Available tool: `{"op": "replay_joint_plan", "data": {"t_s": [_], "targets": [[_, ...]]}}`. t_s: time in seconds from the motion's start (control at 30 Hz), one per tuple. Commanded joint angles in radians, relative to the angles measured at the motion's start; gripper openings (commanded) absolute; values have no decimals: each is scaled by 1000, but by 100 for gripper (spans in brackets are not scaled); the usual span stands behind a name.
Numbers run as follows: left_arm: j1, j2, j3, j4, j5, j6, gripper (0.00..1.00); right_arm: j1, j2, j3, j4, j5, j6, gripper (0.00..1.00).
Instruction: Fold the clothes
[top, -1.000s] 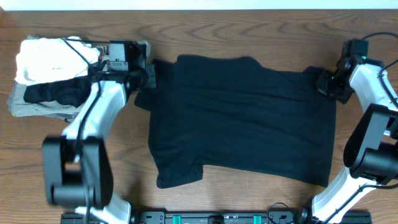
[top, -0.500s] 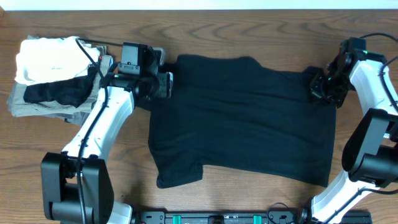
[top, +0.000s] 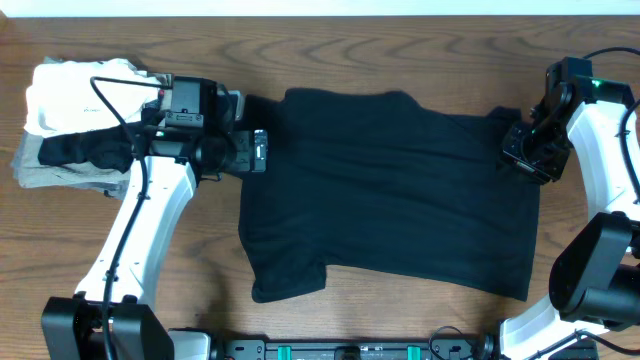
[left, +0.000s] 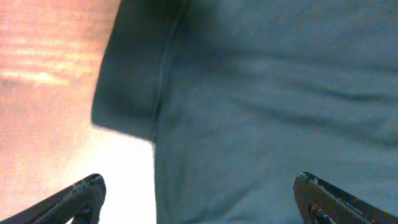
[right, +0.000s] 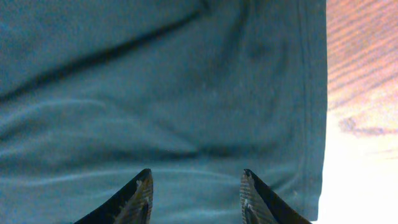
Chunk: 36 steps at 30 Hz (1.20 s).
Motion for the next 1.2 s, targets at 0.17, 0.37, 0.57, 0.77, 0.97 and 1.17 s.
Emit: {"op": "replay_joint_plan", "data": {"t_s": [0.17, 0.37, 0.57, 0.77, 0.97, 1.17], "targets": [[16, 7, 0, -253, -2, -129, 98, 27, -1, 3, -32, 0, -14, 40], [16, 6, 0, -358, -3, -172, 98, 32, -1, 3, 0, 0, -13, 40], [16, -4, -1, -438, -6, -196, 98, 32, -1, 3, -23, 1, -3, 33], [16, -120, -3, -491, -104, -223, 98, 32, -1, 3, -20, 1, 2, 33], [16, -244, -3, -403, -133, -211, 98, 31, -1, 3, 66, 3, 13, 50], [16, -203, -3, -176, -25, -81, 94, 31, -1, 3, 195, 4, 13, 35]]}}
